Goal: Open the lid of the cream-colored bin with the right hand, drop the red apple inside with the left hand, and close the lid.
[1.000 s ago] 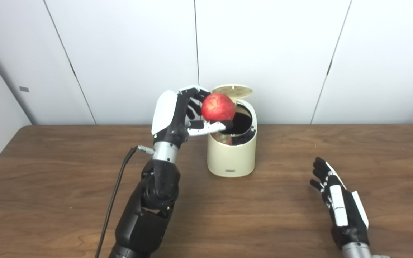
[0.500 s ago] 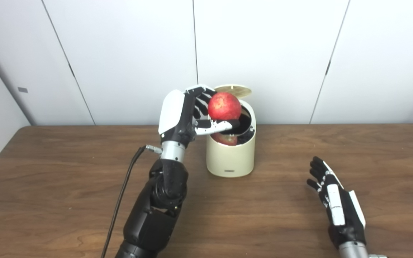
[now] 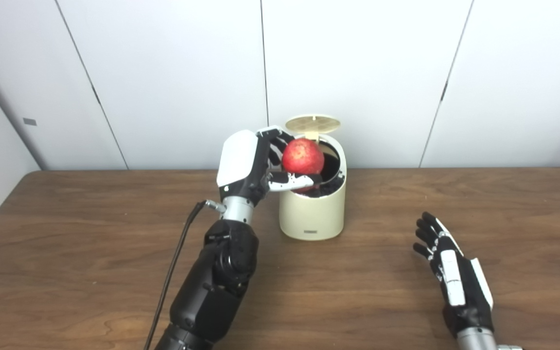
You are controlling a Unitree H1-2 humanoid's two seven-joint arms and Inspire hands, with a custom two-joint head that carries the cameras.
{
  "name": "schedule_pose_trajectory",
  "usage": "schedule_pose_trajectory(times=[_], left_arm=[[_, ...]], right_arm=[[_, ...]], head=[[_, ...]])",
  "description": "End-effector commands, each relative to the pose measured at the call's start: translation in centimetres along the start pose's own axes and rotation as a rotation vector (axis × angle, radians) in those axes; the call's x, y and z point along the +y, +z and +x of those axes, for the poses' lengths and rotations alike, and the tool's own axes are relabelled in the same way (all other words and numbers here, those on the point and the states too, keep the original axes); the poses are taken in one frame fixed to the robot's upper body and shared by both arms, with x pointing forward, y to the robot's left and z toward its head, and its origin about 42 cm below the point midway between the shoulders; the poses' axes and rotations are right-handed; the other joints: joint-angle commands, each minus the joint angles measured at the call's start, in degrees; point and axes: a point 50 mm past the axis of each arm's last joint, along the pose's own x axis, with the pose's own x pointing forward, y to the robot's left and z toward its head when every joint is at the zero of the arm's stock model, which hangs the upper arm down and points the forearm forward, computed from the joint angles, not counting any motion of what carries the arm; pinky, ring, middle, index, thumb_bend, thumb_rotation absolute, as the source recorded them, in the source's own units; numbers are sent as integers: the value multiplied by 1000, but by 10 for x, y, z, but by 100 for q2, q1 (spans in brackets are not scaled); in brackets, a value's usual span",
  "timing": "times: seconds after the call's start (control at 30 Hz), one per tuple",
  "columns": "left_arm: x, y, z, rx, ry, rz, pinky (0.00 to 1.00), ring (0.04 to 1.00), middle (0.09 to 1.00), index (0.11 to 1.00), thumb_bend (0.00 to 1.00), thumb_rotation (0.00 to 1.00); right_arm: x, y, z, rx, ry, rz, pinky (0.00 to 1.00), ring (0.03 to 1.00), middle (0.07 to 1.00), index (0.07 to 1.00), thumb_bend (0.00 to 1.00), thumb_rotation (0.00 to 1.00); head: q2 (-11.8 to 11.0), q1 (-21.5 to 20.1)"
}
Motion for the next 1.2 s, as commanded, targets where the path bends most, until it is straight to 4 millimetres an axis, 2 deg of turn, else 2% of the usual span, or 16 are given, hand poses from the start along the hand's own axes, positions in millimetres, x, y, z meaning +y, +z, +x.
schedule_pose_trajectory(times=[0.0, 0.13, 0.27, 0.3, 0.37, 0.4, 0.43, 0.53, 0.8, 1.17], left_arm=[[7, 14, 15, -54, 39, 33, 331, 449, 580, 524, 469, 0], [1, 15, 14, -46, 21, 34, 316, 451, 654, 546, 452, 0], [-2, 15, 15, -43, -8, 48, 309, 455, 676, 560, 448, 0], [-2, 14, 15, -39, -17, 53, 335, 486, 683, 529, 452, 0], [-1, 14, 15, -34, -26, 56, 416, 470, 698, 622, 483, 0], [-1, 15, 15, -35, -27, 56, 433, 507, 699, 640, 701, 0], [-1, 15, 16, -36, -27, 56, 437, 526, 699, 654, 841, 0], [0, 15, 16, -34, -27, 50, 445, 543, 701, 669, 937, 0], [1, 16, 14, -31, -46, 27, 423, 545, 743, 707, 986, 0], [3, 16, 11, -44, -44, 30, 425, 529, 738, 710, 1000, 0]], right_arm=[[5, 11, 2, -58, 8, 16, 846, 894, 887, 883, 619, 982], [9, 12, 2, -62, 18, 29, 842, 882, 874, 875, 618, 961], [10, 13, 2, -64, 17, 26, 848, 873, 861, 875, 609, 967], [10, 13, 3, -64, 19, 29, 855, 873, 858, 879, 604, 963], [11, 13, 3, -64, 23, 30, 852, 863, 850, 883, 607, 957], [11, 13, 3, -63, 26, 29, 850, 858, 847, 887, 603, 955], [11, 13, 3, -62, 29, 28, 847, 852, 843, 889, 597, 951], [12, 14, 3, -58, 28, 35, 845, 842, 829, 885, 595, 933], [13, 14, 4, -61, 39, 35, 843, 829, 814, 883, 555, 926], [12, 12, 6, -61, 39, 29, 840, 826, 806, 879, 556, 930]], head=[[3, -6], [7, -25], [7, -38], [8, -41], [8, -48], [8, -52], [8, -52], [7, -53], [-10, -60], [-9, -69]])
